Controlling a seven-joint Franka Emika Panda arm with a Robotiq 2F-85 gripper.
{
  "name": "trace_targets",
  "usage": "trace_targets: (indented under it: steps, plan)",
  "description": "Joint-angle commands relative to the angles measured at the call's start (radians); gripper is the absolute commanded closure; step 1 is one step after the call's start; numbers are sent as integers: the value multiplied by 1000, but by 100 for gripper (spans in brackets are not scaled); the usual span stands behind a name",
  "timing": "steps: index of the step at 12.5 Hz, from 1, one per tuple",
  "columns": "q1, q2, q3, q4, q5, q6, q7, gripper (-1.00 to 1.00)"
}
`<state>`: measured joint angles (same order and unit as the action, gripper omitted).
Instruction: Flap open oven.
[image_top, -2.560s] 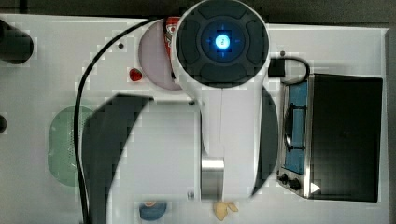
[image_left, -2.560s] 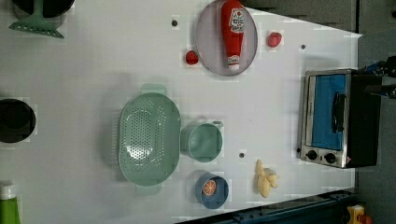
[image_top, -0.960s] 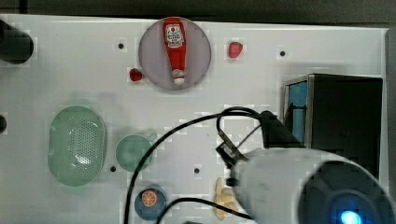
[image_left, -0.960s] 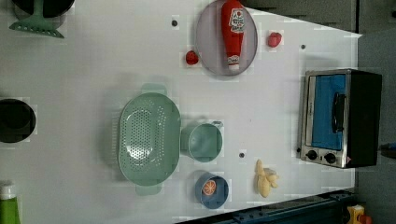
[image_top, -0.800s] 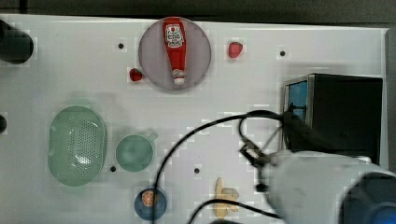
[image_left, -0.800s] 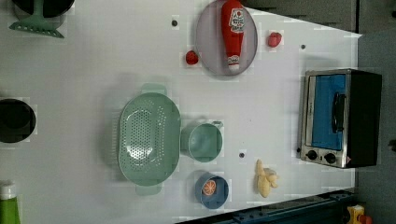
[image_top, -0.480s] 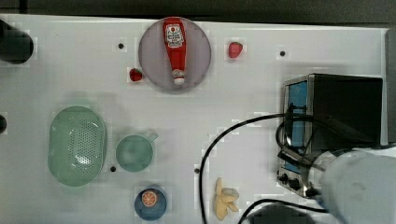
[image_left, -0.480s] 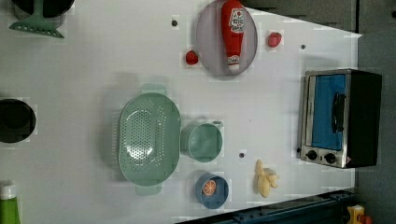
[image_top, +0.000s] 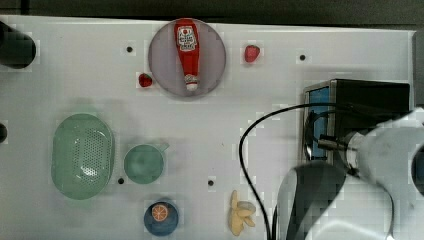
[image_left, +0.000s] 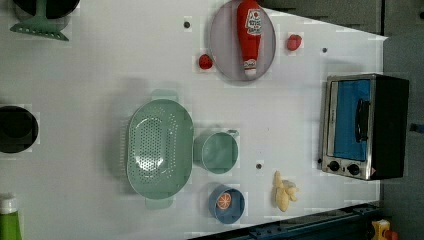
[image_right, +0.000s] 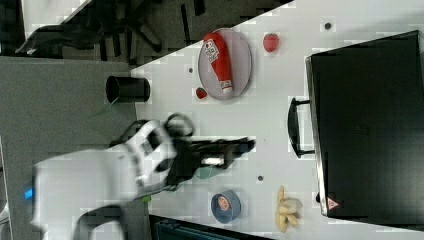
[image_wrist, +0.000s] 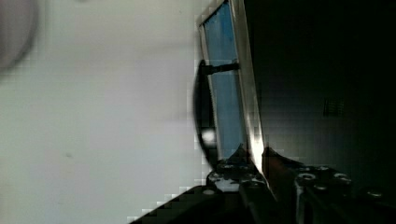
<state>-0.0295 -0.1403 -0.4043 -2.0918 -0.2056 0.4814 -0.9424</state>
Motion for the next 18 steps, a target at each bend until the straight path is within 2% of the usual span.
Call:
trace_targets:
  steps: [1,7,11,15,18]
  plan:
    - [-11,75,-21,-15,-1,64,-168,65]
    - [-11,225,-35,-69,5,206,-168,65]
    - [-11,289,-38,-117,4,363,-167,65]
    - [-10,314,-37,-132,3,370,-140,65]
    - [17,311,-26,-144,-41,369,-92,65]
